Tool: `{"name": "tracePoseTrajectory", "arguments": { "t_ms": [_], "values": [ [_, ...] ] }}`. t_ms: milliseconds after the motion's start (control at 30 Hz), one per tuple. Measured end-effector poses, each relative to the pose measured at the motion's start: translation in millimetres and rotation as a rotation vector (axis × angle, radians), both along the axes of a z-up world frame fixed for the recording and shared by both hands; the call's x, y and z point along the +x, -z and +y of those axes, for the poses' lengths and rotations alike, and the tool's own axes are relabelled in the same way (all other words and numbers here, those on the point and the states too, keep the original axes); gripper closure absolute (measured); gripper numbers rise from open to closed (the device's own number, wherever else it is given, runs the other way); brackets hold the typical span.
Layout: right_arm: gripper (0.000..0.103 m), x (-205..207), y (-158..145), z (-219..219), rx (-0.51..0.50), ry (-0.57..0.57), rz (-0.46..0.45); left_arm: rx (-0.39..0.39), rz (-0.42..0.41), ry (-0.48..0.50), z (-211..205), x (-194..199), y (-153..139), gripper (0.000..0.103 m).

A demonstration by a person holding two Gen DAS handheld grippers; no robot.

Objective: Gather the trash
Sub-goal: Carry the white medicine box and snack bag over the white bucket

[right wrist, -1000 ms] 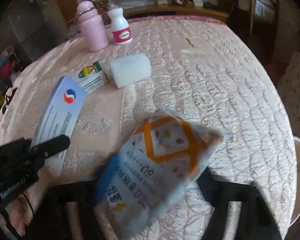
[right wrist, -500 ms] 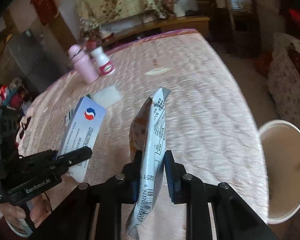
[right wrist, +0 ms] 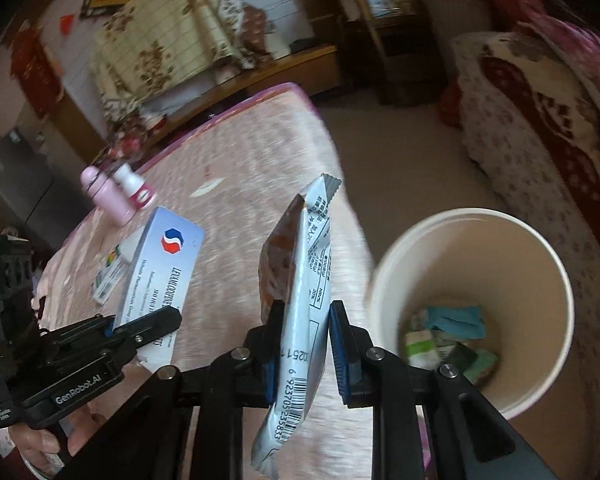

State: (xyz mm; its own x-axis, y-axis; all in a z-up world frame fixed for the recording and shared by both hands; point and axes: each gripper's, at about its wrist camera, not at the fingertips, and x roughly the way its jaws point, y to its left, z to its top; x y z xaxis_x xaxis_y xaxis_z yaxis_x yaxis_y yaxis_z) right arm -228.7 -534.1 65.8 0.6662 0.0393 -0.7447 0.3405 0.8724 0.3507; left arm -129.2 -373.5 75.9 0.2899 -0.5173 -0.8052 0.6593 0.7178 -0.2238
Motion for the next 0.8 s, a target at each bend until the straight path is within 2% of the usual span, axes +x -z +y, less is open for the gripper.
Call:
{"name": "tracePoseTrajectory", "arguments": {
  "t_ms": [367,800],
  "values": [
    [0.079,-44,16,-75,0.028,0.153,0.018,0.017,-0.004,0.094,-72,-15,5,0.084],
    [0.079,-59,43,-112,0.052,0.243,0.067,-0.002,0.062,0.166,-130,-25,24,0.084]
  ]
}}
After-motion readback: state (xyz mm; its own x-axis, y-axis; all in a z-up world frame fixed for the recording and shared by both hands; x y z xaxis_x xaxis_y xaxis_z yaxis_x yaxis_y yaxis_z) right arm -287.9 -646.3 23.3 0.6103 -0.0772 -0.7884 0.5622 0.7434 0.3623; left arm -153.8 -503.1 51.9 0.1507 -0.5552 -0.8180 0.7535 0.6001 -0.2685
